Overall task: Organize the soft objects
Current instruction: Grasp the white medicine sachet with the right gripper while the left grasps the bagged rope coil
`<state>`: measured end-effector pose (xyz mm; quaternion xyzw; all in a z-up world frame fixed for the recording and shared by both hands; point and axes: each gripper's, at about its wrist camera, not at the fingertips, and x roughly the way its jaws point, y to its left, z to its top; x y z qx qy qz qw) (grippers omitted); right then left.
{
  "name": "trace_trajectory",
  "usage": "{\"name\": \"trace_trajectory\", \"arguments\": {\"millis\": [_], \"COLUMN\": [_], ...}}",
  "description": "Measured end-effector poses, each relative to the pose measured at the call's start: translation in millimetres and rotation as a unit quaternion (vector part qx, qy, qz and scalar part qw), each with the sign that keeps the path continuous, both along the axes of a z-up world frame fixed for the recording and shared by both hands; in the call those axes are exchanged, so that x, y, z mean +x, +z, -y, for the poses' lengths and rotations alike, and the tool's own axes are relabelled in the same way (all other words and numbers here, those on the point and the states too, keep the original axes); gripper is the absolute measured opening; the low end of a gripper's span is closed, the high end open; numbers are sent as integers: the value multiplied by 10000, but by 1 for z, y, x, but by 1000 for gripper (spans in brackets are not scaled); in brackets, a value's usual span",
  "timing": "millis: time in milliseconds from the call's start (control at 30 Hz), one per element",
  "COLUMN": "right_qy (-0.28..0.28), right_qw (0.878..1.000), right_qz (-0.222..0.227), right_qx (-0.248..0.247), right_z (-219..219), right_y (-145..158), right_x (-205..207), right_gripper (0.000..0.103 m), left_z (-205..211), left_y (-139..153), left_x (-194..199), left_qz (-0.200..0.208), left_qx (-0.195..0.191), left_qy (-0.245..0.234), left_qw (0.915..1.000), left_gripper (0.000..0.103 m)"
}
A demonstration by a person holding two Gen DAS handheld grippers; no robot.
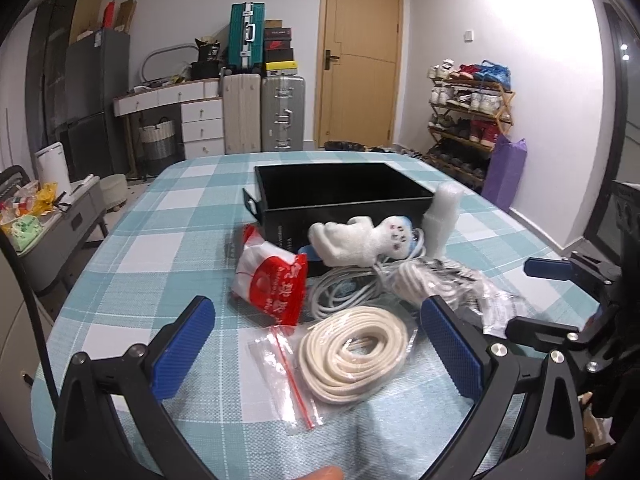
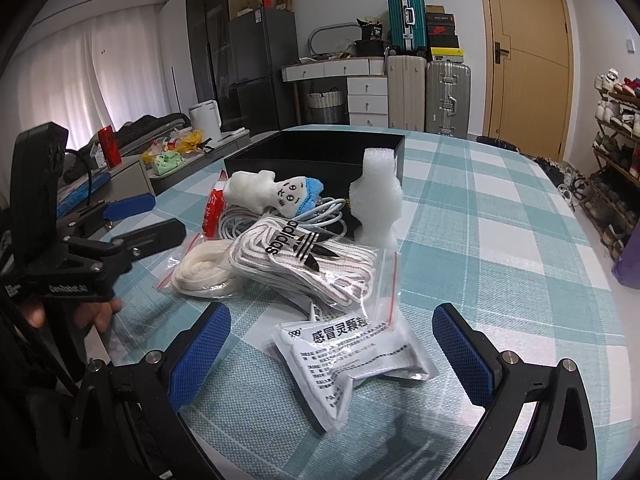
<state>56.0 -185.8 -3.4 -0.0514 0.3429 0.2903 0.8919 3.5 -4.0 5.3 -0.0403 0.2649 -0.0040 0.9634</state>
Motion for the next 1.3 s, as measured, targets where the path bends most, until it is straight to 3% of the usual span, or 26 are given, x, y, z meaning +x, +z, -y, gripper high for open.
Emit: {"name": "trace_trajectory", "arguments": {"millis": [267, 533, 800, 1033, 1233, 1300], "right_qy": [38, -78, -17, 19, 95, 89], "right_qw": [9998, 9978, 9962, 9954, 9956, 9958], "right_qz": [-182, -584, -727, -788, -732, -694], "right_qx": [-77, -287, -483, -544, -584, -597], "right_z": [4, 5, -1, -4, -7, -8], "right_y": [1, -12, -23, -26, -26, -25], "right_x": [4, 14, 19, 21, 21, 21], "right_gripper": [103, 103, 103, 103, 101, 99], "left_z": [9, 19, 20, 25, 22, 24], "left_y": [1, -16, -25, -32, -36, -34], "left_x": [-1, 14, 24, 36, 37, 35], "left_qz": [-43, -737, -1062, -1380, -1499, -1448], "left_qx": [330, 298, 116, 223, 90, 145], "left_qy": [-27, -423, -344, -241, -284, -345], "left_qw": [9994, 9959, 9937, 9899, 9883, 9887], "left_gripper": [103, 103, 103, 102, 87, 77]}}
